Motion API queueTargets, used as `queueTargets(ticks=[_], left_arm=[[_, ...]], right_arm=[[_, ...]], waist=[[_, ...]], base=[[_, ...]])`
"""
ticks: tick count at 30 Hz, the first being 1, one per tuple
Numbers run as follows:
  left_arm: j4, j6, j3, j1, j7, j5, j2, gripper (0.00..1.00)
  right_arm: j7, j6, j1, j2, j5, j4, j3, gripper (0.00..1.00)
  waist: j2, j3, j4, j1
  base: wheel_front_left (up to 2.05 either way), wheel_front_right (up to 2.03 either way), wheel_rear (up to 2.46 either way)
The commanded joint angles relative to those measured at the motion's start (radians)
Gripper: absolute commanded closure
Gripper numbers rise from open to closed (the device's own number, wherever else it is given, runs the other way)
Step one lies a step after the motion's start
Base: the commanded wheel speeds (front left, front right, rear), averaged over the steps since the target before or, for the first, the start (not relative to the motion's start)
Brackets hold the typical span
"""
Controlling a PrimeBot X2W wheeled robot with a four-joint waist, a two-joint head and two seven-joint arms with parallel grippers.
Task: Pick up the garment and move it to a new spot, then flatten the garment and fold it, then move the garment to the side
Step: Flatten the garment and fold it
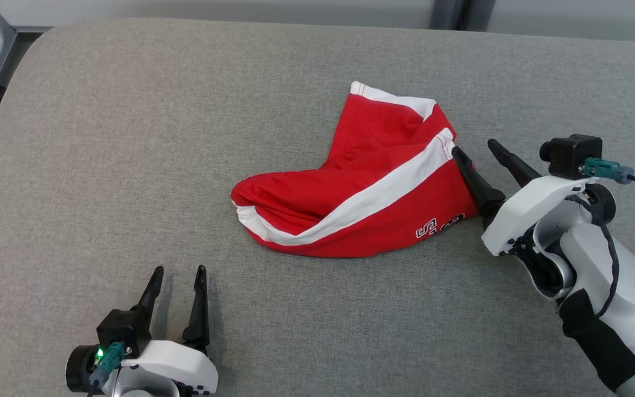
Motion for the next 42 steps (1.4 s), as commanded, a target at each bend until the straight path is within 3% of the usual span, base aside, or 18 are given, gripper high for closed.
queueTargets(ticks=[1, 13, 38, 42], left_arm=[[0.001, 0.006, -0.003, -0.016, -0.001, -0.005, 0.004, 0.0], [-0.003, 0.021, -0.032, -0.042, -0.001, -0.028, 0.004, 0.0], [0.0, 0.039, -0.055, -0.046, -0.001, -0.057, 0.004, 0.0], [-0.002, 0.041, -0.055, -0.044, -0.001, -0.059, 0.004, 0.0]], right_arm=[[0.015, 0.0, -0.017, -0.02, 0.034, 0.003, 0.024, 0.0], [0.03, 0.0, -0.124, -0.122, 0.231, 0.003, 0.252, 0.0], [-0.059, 0.0, -0.229, -0.167, 0.396, 0.003, 0.521, 0.0], [-0.065, 0.0, -0.241, -0.173, 0.416, 0.007, 0.556, 0.05]], waist=[[0.0, 0.014, 0.016, 0.0], [0.0, 0.056, 0.051, 0.0], [0.0, 0.068, 0.06, 0.0], [0.0, 0.066, 0.06, 0.0]], base=[[0.0, 0.0, 0.0], [0.0, 0.0, 0.0], [0.0, 0.0, 0.0], [0.0, 0.0, 0.0]])
